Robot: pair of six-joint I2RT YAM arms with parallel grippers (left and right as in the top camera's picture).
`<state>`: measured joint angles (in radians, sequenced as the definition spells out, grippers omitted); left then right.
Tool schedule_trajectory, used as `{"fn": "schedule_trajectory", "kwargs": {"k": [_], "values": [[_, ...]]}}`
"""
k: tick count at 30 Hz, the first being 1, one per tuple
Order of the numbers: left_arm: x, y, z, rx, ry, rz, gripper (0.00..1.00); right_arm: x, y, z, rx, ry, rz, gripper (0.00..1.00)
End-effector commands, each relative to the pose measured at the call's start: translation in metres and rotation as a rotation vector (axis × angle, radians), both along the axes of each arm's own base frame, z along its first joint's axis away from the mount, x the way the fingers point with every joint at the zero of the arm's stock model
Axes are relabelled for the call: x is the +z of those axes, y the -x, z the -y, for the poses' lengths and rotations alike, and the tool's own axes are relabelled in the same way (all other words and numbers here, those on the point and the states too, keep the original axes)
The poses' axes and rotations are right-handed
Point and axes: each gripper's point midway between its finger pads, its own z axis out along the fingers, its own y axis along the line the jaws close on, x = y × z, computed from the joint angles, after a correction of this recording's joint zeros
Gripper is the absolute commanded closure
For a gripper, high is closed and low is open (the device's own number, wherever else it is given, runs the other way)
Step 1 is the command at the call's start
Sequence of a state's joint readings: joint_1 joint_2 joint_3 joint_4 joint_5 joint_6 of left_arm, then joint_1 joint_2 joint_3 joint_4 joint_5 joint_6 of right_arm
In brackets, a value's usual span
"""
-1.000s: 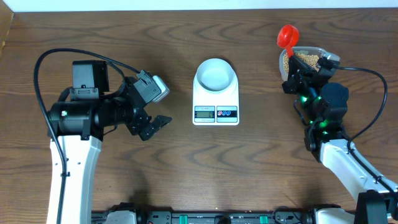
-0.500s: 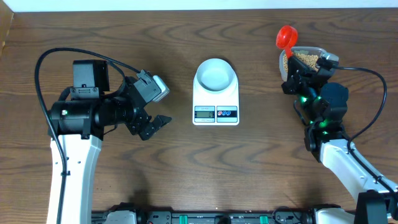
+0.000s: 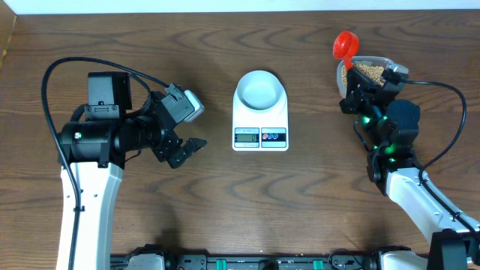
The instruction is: Scoop item into bowl and weigh 50g on scale
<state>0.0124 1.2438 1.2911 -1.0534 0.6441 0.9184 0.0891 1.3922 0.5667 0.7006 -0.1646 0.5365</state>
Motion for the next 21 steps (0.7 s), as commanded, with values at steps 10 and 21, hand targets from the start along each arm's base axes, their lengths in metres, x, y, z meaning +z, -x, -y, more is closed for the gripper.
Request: {"fn": "schedule_trajectory", "kwargs": {"k": [10,21], "values": [[0.0051,-0.0059,-0.0024,0.018,-0.002,0.017,0.04,0.0077,-0.0028,0.0002,0.004,0.015,0.023,0.99],[0.0074,-0.0099,-0.0025,0.035,0.007,0.025,0.04,0.0084,-0.0029,0.0002,0.005,0.015,0.026,0.99]]}}
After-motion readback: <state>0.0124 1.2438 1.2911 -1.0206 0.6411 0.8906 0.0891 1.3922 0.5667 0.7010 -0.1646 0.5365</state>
